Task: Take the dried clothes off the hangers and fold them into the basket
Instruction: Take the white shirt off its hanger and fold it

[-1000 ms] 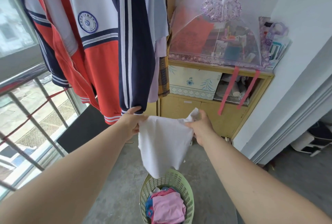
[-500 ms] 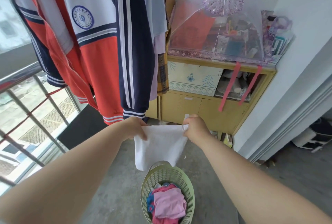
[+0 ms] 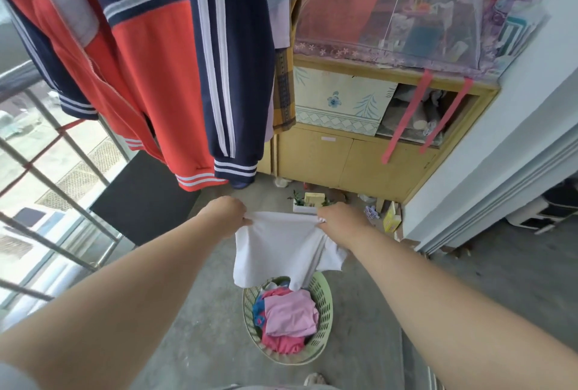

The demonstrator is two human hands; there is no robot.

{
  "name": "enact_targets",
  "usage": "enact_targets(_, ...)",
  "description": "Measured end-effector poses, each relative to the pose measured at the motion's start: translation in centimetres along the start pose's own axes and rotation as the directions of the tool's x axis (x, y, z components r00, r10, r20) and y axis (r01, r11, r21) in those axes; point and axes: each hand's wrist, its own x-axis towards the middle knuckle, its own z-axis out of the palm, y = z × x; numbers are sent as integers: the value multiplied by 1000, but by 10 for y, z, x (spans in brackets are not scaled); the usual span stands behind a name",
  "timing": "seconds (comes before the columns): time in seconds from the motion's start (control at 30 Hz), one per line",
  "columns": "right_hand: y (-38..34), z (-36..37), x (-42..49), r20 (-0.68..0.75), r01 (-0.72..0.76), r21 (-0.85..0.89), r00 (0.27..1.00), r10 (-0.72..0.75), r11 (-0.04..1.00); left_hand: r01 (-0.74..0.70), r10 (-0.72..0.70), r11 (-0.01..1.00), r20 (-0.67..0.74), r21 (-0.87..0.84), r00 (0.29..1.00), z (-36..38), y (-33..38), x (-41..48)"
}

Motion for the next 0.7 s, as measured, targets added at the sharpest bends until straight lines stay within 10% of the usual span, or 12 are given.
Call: enact_targets(0.7, 31, 222, 79, 353, -355, 331, 906, 234, 874, 151, -81, 933, 218, -328, 973, 217, 39, 97)
